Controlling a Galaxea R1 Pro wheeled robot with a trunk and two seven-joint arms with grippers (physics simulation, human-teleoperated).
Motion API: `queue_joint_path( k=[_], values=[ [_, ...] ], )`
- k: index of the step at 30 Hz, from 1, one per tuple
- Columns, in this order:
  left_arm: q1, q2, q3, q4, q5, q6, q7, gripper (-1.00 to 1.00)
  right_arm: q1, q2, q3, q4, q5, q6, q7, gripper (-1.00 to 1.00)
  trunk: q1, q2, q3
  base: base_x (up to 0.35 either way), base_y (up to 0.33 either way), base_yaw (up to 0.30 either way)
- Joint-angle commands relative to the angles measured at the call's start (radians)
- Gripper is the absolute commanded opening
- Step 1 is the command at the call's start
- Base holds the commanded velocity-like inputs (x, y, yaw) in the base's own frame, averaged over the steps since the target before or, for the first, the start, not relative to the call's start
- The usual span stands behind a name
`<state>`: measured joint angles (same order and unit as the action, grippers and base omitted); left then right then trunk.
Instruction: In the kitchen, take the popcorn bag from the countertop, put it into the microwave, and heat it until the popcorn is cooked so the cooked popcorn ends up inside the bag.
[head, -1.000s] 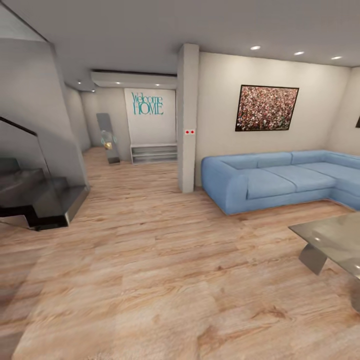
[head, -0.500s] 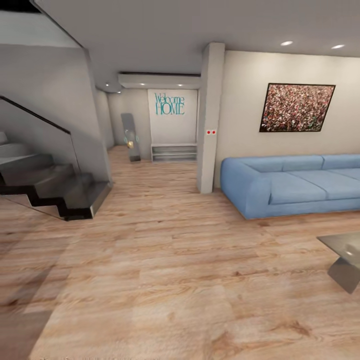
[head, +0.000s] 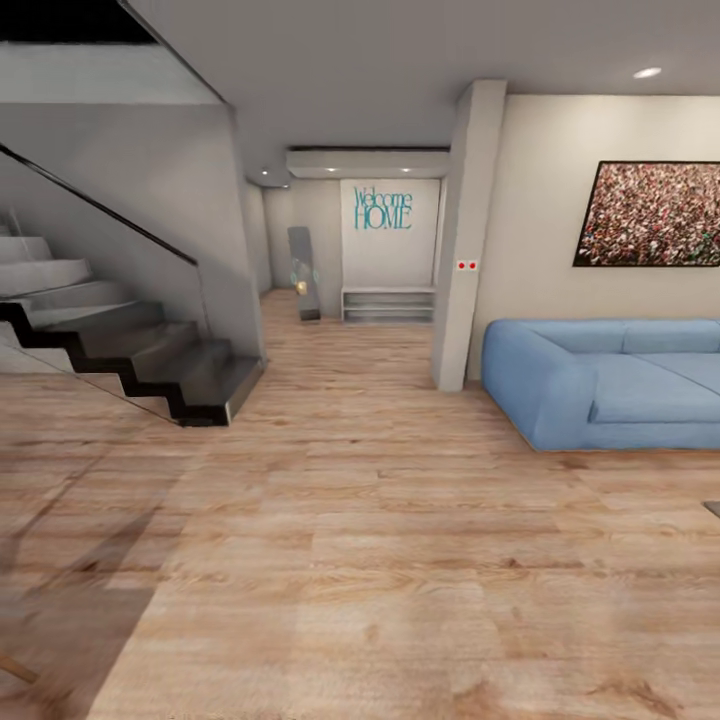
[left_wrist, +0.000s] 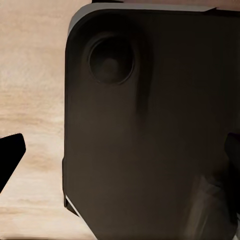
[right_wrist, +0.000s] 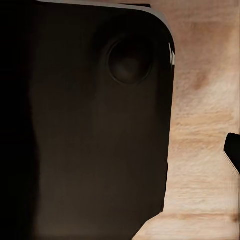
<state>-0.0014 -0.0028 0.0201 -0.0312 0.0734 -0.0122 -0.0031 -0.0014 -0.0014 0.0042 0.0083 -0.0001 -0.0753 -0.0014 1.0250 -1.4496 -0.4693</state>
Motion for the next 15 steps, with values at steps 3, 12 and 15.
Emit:
queue_joint_path(
  k=[3,12,15],
  values=[
    [0.000,0.000,0.001,0.000,0.008,-0.002,0.000,1.00,0.000,-0.001,0.000,0.001,0.000,-0.005,0.000,1.00,0.000,0.000,-0.001,0.000,0.000,0.269],
    [0.000,0.000,0.001,0.000,0.008,-0.002,0.000,1.00,0.000,-0.002,0.000,0.001,0.000,-0.005,0.000,1.00,0.000,0.000,-0.001,0.000,0.000,0.269],
    [0.000,0.000,0.001,0.000,0.008,-0.002,0.000,1.00,0.000,-0.002,0.000,0.001,0.000,-0.005,0.000,1.00,0.000,0.000,-0.001,0.000,0.000,0.269]
  ],
)
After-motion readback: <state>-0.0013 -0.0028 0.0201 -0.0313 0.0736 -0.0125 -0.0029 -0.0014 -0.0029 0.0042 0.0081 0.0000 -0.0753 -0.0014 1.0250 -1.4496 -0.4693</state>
